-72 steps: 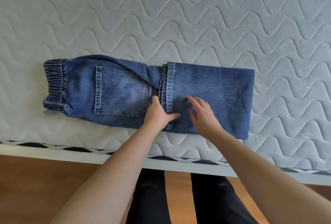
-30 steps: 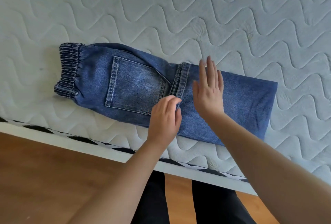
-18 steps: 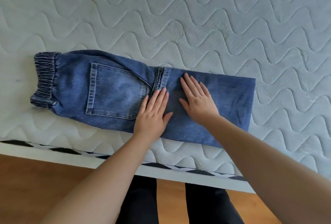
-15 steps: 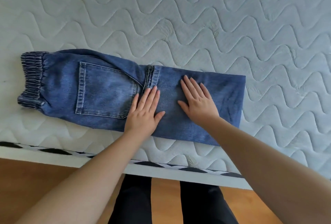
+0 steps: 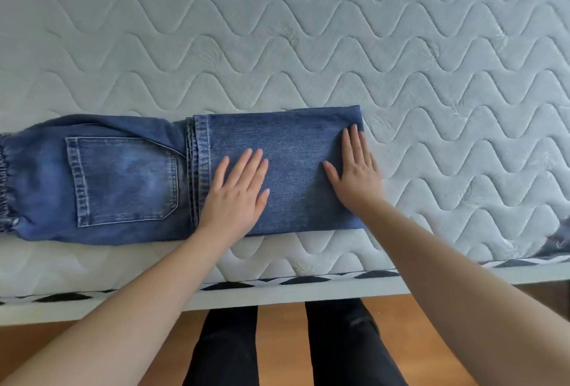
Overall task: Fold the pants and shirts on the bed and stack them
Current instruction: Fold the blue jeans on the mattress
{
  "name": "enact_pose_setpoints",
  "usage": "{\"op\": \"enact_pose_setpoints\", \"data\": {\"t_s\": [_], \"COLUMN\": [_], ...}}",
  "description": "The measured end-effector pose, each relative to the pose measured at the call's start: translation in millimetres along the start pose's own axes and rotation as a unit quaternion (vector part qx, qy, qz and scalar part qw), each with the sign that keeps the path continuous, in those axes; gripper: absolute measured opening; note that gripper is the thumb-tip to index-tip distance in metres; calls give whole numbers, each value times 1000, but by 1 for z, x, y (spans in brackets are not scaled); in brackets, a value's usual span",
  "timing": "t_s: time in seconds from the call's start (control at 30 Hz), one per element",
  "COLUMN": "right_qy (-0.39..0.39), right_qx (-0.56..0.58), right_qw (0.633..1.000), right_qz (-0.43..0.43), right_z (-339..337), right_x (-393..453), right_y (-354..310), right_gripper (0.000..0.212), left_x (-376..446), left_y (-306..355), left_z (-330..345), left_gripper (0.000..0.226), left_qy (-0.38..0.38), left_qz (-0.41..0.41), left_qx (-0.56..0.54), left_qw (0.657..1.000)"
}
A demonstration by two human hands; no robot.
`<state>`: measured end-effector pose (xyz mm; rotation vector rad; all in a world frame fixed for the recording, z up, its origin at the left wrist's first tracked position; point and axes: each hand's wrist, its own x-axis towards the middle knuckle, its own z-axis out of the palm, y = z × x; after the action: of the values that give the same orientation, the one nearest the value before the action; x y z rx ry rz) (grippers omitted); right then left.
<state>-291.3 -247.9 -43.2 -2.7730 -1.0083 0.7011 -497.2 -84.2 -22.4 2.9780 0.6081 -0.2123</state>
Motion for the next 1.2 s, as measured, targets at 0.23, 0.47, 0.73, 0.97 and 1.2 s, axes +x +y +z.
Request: {"op": "enact_pose_setpoints", "data": {"t_s": [0.23, 0.47, 0.73, 0.97, 1.2], "right_qy": [29, -38, -44, 105, 152], "right_qx": [32, 6, 54, 150, 185], "right_qw": [999, 999, 998, 982, 970], "right_qz": [20, 5, 3, 43, -48], "right_z": [20, 35, 23, -6, -10], "right_x": [-49, -105, -126, -108, -63], "right_y": [11, 36, 40, 7, -83], "right_gripper": [70, 76, 60, 40, 43], "left_x": [105, 155, 156, 128, 52], "left_y": [74, 66, 71, 56, -20], "left_z": [-14, -2, -3, -30, -48], "left_gripper": [61, 64, 64, 60, 59], "left_qy": [-67, -149, -186, -142, -83], "left_qz": [158, 230, 209, 191, 21], "left_qx": [16, 96, 103, -64, -172], "left_qw": [985, 957, 954, 969, 981]}}
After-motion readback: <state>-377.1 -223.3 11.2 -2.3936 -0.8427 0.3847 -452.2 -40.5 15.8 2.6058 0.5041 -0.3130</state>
